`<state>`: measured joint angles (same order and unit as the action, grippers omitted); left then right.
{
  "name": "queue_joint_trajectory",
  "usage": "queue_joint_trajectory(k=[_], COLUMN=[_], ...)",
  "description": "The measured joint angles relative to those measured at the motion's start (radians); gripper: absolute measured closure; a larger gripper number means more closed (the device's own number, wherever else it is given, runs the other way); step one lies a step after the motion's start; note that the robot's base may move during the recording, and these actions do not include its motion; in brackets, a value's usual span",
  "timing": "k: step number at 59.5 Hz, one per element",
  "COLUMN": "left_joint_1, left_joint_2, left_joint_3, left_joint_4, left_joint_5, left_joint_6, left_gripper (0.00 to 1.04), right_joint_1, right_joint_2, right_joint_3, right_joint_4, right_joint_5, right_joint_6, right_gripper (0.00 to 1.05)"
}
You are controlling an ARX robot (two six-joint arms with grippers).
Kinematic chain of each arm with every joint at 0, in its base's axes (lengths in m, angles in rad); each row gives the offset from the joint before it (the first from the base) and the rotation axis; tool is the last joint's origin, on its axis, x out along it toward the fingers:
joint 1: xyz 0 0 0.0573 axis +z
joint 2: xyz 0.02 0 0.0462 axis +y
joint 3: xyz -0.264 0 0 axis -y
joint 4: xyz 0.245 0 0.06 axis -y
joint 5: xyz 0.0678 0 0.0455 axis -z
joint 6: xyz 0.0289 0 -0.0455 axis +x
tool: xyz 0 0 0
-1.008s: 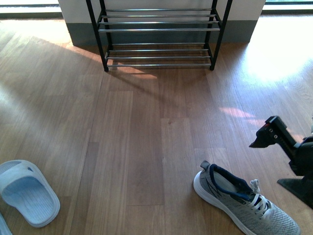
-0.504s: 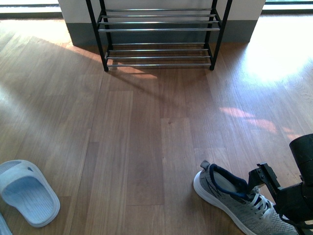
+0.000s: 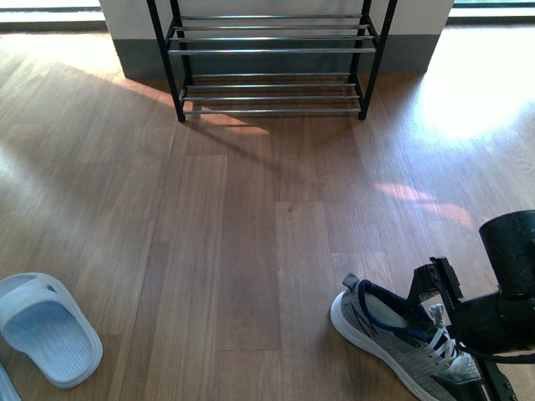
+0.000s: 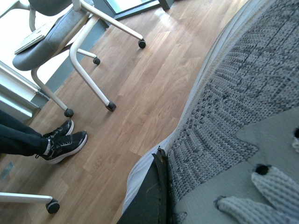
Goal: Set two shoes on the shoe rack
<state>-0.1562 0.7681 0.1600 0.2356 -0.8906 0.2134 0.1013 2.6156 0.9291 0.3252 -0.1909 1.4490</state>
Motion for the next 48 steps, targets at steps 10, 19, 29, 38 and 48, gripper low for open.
queue_joint_trajectory(k=[10,19,29,38,48], left_joint_1=[0.0,0.0,0.0,0.0,0.0], left_joint_2=[0.0,0.0,0.0,0.0,0.0], left_joint_3=[0.0,0.0,0.0,0.0,0.0], left_joint_4=[0.0,0.0,0.0,0.0,0.0], left_joint_5=[0.0,0.0,0.0,0.0,0.0], left_joint_6=[0.0,0.0,0.0,0.0,0.0], left_gripper=[1.03,1.03,1.03,1.03,1.03], right_joint_1=[0.013,0.016,0.014,0.007,-0.01], right_joint_2=[0.089,0.101,0.107,0.139,0.153], right_joint_3=[0.051,0.093,0.13,0.16,0.163], right_joint_4=[-0.066,-0.101,-0.141,-0.169,-0.152], right_joint_5=[0.011,0.039,0.061,0.101,0.146], right_joint_6=[0.011,0.021,0.03,0.037,0.014], right_gripper=[0.09,0.27,0.5,0.75,1.04])
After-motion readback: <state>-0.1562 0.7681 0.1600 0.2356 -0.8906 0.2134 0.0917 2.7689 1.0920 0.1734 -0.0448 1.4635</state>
